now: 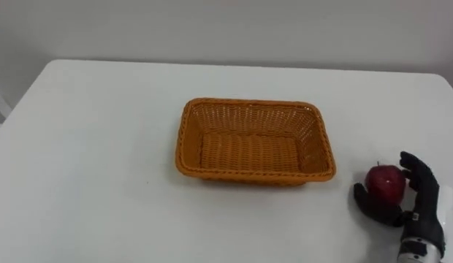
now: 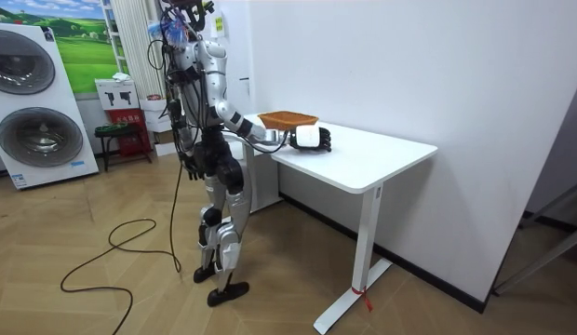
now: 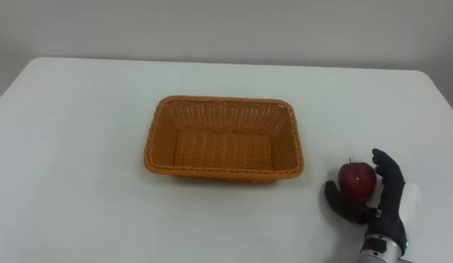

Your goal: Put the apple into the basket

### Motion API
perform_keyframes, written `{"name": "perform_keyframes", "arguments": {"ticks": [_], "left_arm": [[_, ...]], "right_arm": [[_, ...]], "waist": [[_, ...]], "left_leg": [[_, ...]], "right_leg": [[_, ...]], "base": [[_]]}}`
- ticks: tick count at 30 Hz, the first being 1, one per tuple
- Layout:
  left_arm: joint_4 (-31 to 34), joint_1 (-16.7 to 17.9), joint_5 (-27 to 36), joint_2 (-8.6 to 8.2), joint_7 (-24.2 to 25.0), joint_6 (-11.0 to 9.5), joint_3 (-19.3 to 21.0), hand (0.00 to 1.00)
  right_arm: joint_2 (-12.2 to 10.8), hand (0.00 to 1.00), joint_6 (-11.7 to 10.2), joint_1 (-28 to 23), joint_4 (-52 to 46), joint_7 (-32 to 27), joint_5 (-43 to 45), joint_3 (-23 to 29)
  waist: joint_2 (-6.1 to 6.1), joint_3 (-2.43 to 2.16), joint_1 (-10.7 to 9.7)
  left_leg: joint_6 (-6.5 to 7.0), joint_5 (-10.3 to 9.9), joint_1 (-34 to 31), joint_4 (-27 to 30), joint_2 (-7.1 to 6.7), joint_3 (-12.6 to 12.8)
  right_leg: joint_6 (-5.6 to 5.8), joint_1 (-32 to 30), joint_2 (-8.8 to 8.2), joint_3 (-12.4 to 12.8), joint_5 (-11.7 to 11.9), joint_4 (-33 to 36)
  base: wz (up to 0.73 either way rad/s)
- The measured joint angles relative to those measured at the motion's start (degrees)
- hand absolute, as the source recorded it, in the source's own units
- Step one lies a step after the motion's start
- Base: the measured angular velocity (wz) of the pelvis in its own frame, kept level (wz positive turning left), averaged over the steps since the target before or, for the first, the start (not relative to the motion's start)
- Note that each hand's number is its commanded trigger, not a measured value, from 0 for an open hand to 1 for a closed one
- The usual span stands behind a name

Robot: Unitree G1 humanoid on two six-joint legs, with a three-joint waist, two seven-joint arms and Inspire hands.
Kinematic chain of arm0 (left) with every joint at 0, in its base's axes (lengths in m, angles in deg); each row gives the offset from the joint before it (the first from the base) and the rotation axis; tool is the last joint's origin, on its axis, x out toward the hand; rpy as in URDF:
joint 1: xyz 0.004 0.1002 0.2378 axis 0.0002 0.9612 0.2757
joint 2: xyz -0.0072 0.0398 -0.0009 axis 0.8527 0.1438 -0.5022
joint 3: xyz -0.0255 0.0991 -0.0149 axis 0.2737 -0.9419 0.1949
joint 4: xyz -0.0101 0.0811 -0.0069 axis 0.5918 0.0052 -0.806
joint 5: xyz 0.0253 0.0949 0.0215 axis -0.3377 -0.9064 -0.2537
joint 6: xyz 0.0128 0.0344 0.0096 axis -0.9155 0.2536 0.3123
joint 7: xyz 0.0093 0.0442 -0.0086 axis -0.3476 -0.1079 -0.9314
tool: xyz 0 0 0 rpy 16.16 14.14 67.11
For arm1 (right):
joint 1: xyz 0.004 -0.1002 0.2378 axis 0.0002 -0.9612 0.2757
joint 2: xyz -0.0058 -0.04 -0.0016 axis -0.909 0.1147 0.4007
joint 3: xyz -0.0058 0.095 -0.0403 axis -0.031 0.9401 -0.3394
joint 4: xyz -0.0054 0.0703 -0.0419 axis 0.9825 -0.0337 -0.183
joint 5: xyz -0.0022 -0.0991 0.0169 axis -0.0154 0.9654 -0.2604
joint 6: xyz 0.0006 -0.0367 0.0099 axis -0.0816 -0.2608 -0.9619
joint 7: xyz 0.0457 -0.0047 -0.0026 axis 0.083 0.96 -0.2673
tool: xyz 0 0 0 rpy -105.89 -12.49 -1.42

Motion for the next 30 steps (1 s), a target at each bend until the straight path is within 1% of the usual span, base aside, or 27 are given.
{"name": "perform_keyframes", "arguments": {"ticks": [2,5,7,11,12,14,16,19,20,23,24,26,27,28,29,30], "left_arm": [[0.0,0.0,0.0,0.01,-0.1,-0.1,0.0,0.00],[0.1,-0.1,0.0,-0.04,-0.1,-0.1,0.0,0.00],[-0.1,-1.0,0.2,-0.03,-0.2,-0.1,-0.2,0.00],[-0.6,-1.3,0.2,0.00,-0.7,-0.4,-0.3,0.00],[-0.6,-1.3,0.2,0.12,-1.1,-0.6,-1.0,0.00],[-0.6,-1.3,0.2,0.31,-1.2,-0.7,-2.2,0.00],[-0.9,-1.3,0.2,0.40,-1.2,-0.7,-2.7,0.00],[-2.0,-1.1,0.2,0.49,-1.2,-0.6,-3.5,0.00],[-2.0,-1.0,0.2,0.47,-1.2,-0.6,-3.5,0.00],[-2.2,-1.1,0.2,0.46,-1.1,-0.5,-3.5,0.00],[-2.2,-1.1,0.2,0.45,-1.1,-0.5,-3.5,0.00],[-2.1,-1.2,0.2,0.43,-1.1,-0.5,-3.5,0.00],[-1.9,-1.2,0.2,0.43,-1.0,-0.5,-3.5,0.00],[-1.9,-1.3,0.2,0.43,-1.0,-0.5,-3.5,0.00],[-1.9,-1.3,0.2,0.42,-0.9,-0.5,-3.5,0.00],[-2.1,-1.2,0.2,0.42,-0.9,-0.6,-3.5,0.00]], "right_arm": [[0.6,1.00,-0.2,0.0,0.3,-0.6,0.1,-0.2],[0.7,1.00,-0.2,0.1,0.8,-2.2,0.6,0.2],[0.9,1.00,-0.2,0.1,1.2,-3.3,0.6,0.2],[0.4,1.00,-0.2,0.1,1.2,-4.4,0.4,-0.2],[0.4,1.00,-0.1,0.1,1.3,-4.8,-0.1,-0.5],[0.5,1.00,0.4,0.2,1.1,-5.4,-0.4,-0.9],[0.4,1.00,1.4,0.5,0.4,-5.8,-1.1,-1.6],[0.4,1.00,3.1,-0.1,-2.8,-5.8,-3.1,-2.1],[0.4,1.00,3.2,-0.2,-3.5,-5.8,-3.3,-2.2],[0.3,1.00,3.7,-1.2,-6.4,-5.2,-4.2,-2.9],[0.3,1.00,4.3,-1.2,-7.6,-4.6,-4.4,-3.2],[0.3,1.00,4.5,-1.3,-8.8,-3.6,-4.4,-3.3],[0.3,1.00,5.3,-1.5,-10.8,-3.0,-4.6,-3.4],[0.3,1.00,5.7,-1.5,-13.4,-2.8,-4.6,-3.4],[0.3,1.00,6.0,-1.5,-15.2,-2.8,-4.6,-3.5],[0.3,1.00,6.1,-1.5,-18.5,-2.9,-4.3,-3.6]], "waist": [[0.00,0.00,0.1],[-0.03,-0.02,0.2],[-0.05,-0.01,0.5],[-0.35,0.04,0.5],[-0.46,0.06,0.4],[-0.61,0.10,0.5],[-0.73,0.17,0.6],[-0.66,0.23,0.8],[-0.61,0.28,0.7],[-0.07,0.57,0.8],[0.27,0.77,0.7],[0.83,1.02,0.5],[0.93,0.90,0.6],[1.23,1.08,0.6],[1.32,1.14,0.6],[1.61,1.04,0.7]], "left_leg": [[0.00,0.0,0.0,0.0,-0.04,0.0],[-0.01,0.0,0.0,0.0,-0.02,0.0],[-0.01,0.0,0.1,0.0,-0.02,0.0],[-0.01,0.0,0.2,0.0,-0.01,0.0],[-0.01,0.0,0.2,0.0,-0.03,0.0],[-0.01,0.0,0.1,0.0,-0.05,0.0],[-0.01,0.0,0.1,-0.1,-0.04,0.1],[-0.01,0.0,0.1,0.0,-0.02,0.1],[-0.01,0.0,0.1,0.0,-0.02,0.1],[-0.01,0.0,0.0,0.0,-0.02,0.1],[-0.01,0.0,-0.1,0.0,-0.01,0.1],[0.00,0.0,-0.1,-0.1,0.00,0.1],[0.00,0.0,-0.1,-0.3,-0.01,0.2],[0.01,0.0,-0.2,-0.4,-0.04,0.3],[0.02,0.0,-0.2,-0.4,-0.03,0.5],[0.06,0.1,-0.2,-0.4,-0.02,1.0]], "right_leg": [[0.00,0.0,0.05,0.0,0.0,0.0],[0.00,0.0,0.14,0.0,0.0,-0.1],[-0.01,0.0,0.19,0.3,0.0,-0.1],[-0.01,0.0,0.20,0.3,0.0,-0.1],[-0.01,0.1,0.18,0.3,0.0,-0.1],[-0.01,0.1,0.15,0.3,0.0,-0.1],[-0.01,0.1,0.16,0.4,0.0,-0.1],[-0.01,0.0,0.15,0.4,0.0,-0.1],[-0.01,0.0,0.16,0.4,0.0,-0.1],[-0.01,0.0,0.15,0.5,0.0,0.0],[-0.01,-0.1,0.13,0.5,0.0,0.1],[-0.01,-0.2,0.09,0.5,0.0,0.1],[0.00,-0.3,0.07,0.5,0.0,0.2],[0.00,-0.5,0.07,0.5,0.0,0.6],[0.00,-0.8,0.08,0.7,0.0,0.9],[0.00,-1.0,0.13,1.2,0.0,1.1]], "base": [[0.00],[0.00],[0.00],[0.00],[0.00],[0.00],[0.00],[0.00],[0.00],[0.00],[0.00],[0.00],[-0.07],[-0.08],[-0.13],[-0.16]]}}
